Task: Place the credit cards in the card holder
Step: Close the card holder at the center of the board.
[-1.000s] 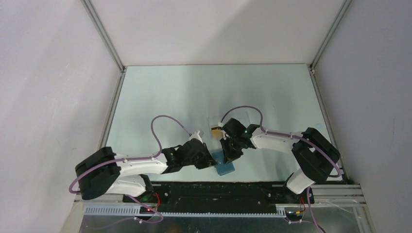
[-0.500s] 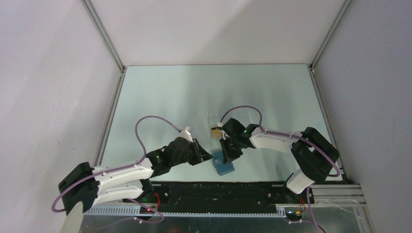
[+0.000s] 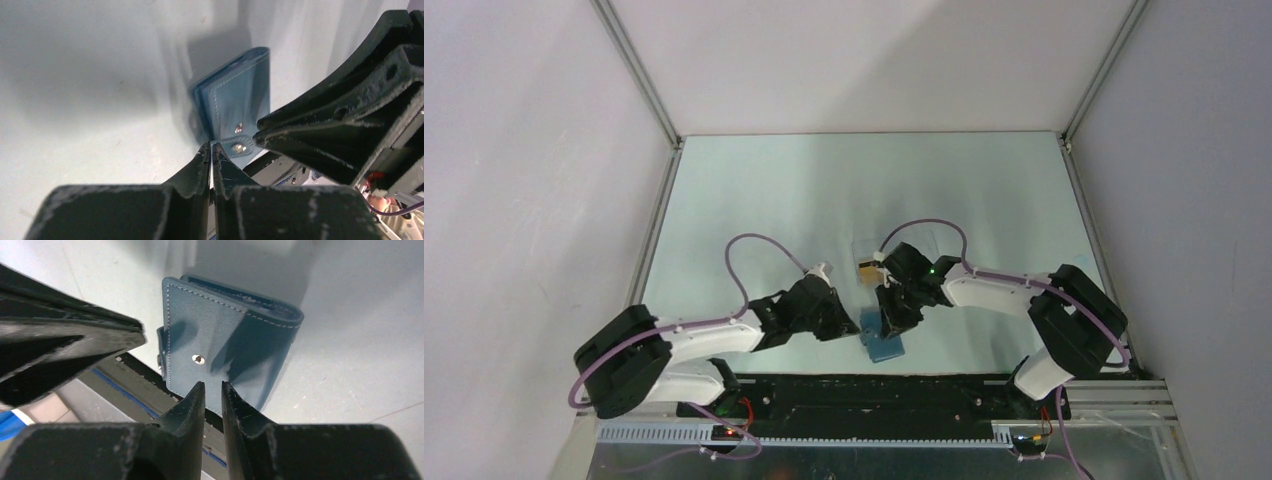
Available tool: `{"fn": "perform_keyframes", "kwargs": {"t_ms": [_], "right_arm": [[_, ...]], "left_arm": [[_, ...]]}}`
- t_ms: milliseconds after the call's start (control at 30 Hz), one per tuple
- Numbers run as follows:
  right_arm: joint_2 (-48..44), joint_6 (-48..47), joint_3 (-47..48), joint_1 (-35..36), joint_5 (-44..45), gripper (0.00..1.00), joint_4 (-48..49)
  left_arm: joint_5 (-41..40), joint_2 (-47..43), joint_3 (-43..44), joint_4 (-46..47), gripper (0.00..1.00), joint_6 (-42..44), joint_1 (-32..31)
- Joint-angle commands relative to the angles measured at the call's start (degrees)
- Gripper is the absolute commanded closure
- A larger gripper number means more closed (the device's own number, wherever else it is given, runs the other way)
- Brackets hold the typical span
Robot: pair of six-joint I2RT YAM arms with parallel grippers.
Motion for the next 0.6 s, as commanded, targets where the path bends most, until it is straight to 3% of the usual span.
{"fn": "perform_keyframes", "kwargs": {"t_ms": [0,267,567], "right_arm": [[-5.1,2.0,-0.5,-1.5,-1.9,0.77,0.1],[-8.2,3.7,-4.8,-7.7,-10.0,0.68,4.5],[-4.1,5.3,-5.3,-7.2,-12.9,0.67,8.6]], "left_arm": [[1.8,4.2,5.8,2.6,0.92,3.0,-1.4],[1.6,8.2,7.2,3.1,0.94,2.4,-3.4],[1.3,8.5,6.3,3.1,0.95,2.1,-3.5]]}}
